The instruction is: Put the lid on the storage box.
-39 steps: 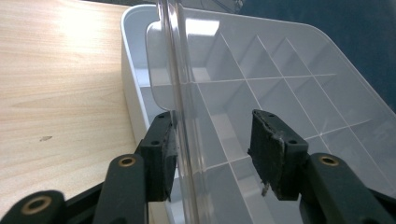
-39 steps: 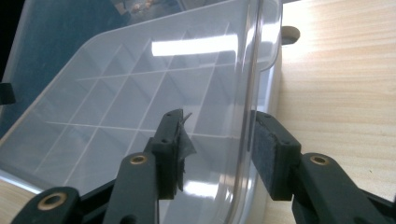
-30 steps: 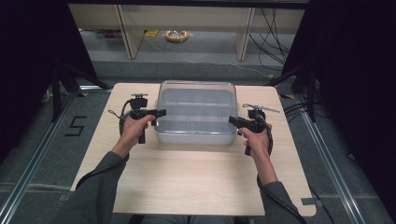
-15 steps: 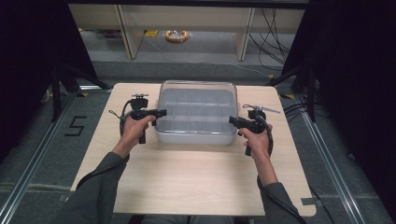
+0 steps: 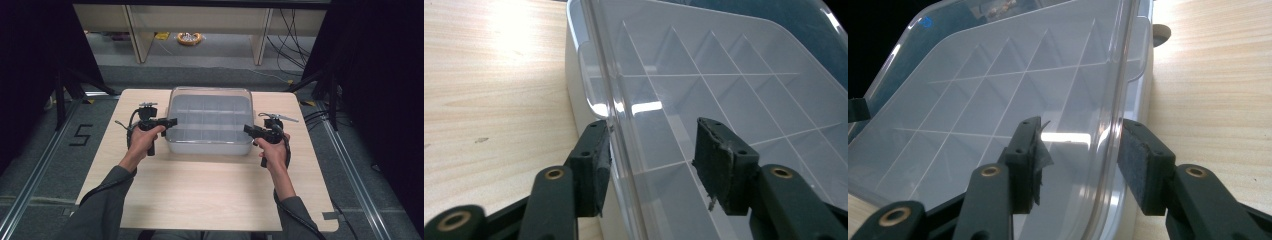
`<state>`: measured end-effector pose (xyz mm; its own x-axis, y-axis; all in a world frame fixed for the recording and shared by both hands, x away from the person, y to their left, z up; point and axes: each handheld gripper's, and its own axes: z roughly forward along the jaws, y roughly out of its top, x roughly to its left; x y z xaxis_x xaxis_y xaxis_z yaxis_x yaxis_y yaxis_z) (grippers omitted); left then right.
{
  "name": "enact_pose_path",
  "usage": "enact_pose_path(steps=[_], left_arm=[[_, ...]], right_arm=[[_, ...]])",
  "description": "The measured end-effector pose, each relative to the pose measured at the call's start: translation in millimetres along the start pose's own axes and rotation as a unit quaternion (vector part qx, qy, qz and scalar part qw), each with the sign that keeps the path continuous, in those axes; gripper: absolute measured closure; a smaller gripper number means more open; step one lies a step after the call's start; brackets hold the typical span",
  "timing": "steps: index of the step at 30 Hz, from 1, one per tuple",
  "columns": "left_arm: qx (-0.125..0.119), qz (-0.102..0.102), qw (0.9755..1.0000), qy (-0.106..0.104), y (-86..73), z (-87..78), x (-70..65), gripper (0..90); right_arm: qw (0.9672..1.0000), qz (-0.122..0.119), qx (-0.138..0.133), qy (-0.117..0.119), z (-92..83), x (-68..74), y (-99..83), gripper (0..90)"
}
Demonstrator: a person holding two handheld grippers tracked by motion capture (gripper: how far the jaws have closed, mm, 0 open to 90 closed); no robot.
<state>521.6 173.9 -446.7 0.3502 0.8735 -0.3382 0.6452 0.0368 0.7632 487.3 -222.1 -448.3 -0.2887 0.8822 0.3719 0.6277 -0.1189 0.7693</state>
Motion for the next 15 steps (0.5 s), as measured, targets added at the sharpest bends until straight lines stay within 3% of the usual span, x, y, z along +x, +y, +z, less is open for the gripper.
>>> enact_pose_path(steps=[1, 3, 5, 6, 7, 8, 12, 15], left_arm=[[0.006, 0.003, 1.0, 0.004, -0.4, 0.8, -0.1, 45.3], [0.012, 0.04, 0.9989, 0.021, -3.7, 4.2, -1.1, 49.9], [0.009, 0.035, 0.9991, 0.022, -4.4, 4.6, -1.3, 47.8], [0.011, 0.033, 0.9991, 0.022, -3.7, 4.5, -1.2, 48.1], [0.012, 0.032, 0.9991, 0.024, -3.4, 4.7, -1.0, 49.3], [0.012, 0.034, 0.9991, 0.023, -3.5, 5.0, -0.8, 50.1], [0.011, 0.029, 0.9993, 0.023, -4.5, 5.4, -0.2, 49.4], [0.015, 0.023, 0.9995, 0.018, -4.6, 4.8, 0.7, 49.2]], right_arm=[[1.0, -0.003, -0.003, -0.002, 0.5, -0.7, -0.6, 54.6], [1.0, 0.006, -0.003, 0.001, -0.6, -0.9, -0.6, 53.6], [0.9989, 0.045, -0.005, 0.009, -2.1, 1.6, -0.9, 54.6], [0.9999, 0.001, -0.01, 0.004, -1.1, -2.7, -0.3, 52.2], [1.0, 0.005, -0.005, 0.001, -1.6, -0.9, -0.5, 55.4], [0.9994, -0.031, 0.0, -0.018, -1.7, -0.9, -0.5, 57.6], [0.9985, -0.047, 0.004, -0.027, -1.9, 0.4, -1.1, 56.7], [0.9989, -0.039, 0.007, -0.023, -2.8, 0.5, -0.7, 56.4]])
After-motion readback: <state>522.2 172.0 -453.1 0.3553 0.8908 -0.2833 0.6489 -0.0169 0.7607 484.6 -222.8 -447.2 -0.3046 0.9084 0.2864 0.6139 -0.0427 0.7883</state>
